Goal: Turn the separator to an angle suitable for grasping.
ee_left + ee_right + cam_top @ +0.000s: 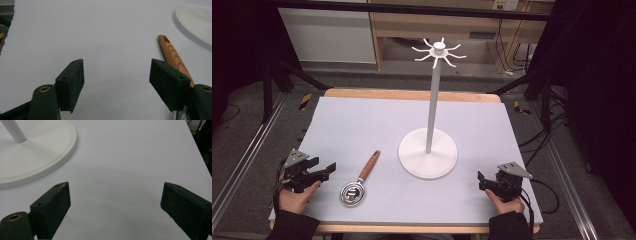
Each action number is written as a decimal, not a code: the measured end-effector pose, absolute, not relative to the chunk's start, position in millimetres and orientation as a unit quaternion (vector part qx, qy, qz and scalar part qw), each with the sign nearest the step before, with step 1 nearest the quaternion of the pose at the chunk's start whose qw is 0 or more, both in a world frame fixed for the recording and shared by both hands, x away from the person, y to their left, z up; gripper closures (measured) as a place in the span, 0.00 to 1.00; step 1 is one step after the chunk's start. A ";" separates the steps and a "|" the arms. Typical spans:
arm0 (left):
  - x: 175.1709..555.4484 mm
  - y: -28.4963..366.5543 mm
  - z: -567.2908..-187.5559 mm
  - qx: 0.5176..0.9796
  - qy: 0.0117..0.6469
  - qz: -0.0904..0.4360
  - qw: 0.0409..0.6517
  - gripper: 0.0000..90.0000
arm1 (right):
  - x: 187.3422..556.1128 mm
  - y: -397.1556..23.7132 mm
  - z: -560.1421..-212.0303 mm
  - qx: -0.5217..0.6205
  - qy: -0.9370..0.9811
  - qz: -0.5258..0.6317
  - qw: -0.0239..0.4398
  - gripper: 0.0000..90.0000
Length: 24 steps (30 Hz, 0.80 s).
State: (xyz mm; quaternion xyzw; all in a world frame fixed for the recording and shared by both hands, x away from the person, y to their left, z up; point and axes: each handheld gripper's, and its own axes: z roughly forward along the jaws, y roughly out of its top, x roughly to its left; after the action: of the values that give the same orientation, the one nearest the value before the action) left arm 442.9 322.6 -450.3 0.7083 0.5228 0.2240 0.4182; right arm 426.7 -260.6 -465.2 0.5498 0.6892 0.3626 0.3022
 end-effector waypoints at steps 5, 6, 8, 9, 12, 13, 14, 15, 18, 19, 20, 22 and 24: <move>441.0 320.9 -446.2 0.709 0.524 0.209 0.423 0.36 | 427.0 -261.3 -465.8 0.552 0.690 0.362 0.298 0.11; 440.5 319.8 -445.0 0.710 0.523 0.210 0.422 0.36 | 426.6 -261.2 -465.4 0.551 0.690 0.363 0.297 0.11; 439.5 318.2 -441.7 0.714 0.517 0.211 0.423 0.37 | 425.8 -261.3 -464.6 0.551 0.690 0.361 0.301 0.11; 439.0 317.8 -439.6 0.716 0.514 0.211 0.423 0.37 | 425.6 -261.5 -464.4 0.552 0.688 0.363 0.302 0.11; 437.9 316.6 -433.8 0.718 0.512 0.208 0.423 0.39 | 425.9 -261.7 -464.8 0.552 0.690 0.361 0.300 0.11; 437.9 316.1 -432.3 0.720 0.511 0.209 0.421 0.40 | 425.6 -261.3 -464.7 0.552 0.690 0.359 0.299 0.11; 438.3 315.1 -431.5 0.721 0.510 0.207 0.421 0.40 | 425.3 -261.1 -464.3 0.551 0.691 0.360 0.300 0.11; 438.3 315.1 -431.5 0.721 0.510 0.207 0.421 0.40 | 425.3 -261.1 -464.3 0.551 0.691 0.360 0.300 0.11; 442.2 312.4 -427.3 0.729 0.505 0.205 0.414 0.40 | 424.7 -260.9 -463.2 0.549 0.690 0.365 0.300 0.11; 443.1 312.2 -425.9 0.731 0.504 0.203 0.412 0.40 | 424.8 -260.7 -463.4 0.548 0.692 0.364 0.299 0.11; 443.7 311.6 -424.6 0.732 0.503 0.204 0.412 0.40 | 424.9 -260.1 -463.9 0.547 0.693 0.363 0.299 0.11; 444.0 310.2 -422.1 0.732 0.501 0.202 0.414 0.40 | 425.1 -258.8 -464.4 0.546 0.696 0.362 0.296 0.11; 444.2 309.6 -421.4 0.733 0.500 0.202 0.415 0.39 | 425.3 -258.3 -464.4 0.545 0.696 0.362 0.296 0.11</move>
State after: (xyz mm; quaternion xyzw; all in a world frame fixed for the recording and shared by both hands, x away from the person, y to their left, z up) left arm 444.2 309.6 -421.4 0.7331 0.4998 0.2016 0.4148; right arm 425.3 -258.3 -464.4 0.5449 0.6960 0.3624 0.2956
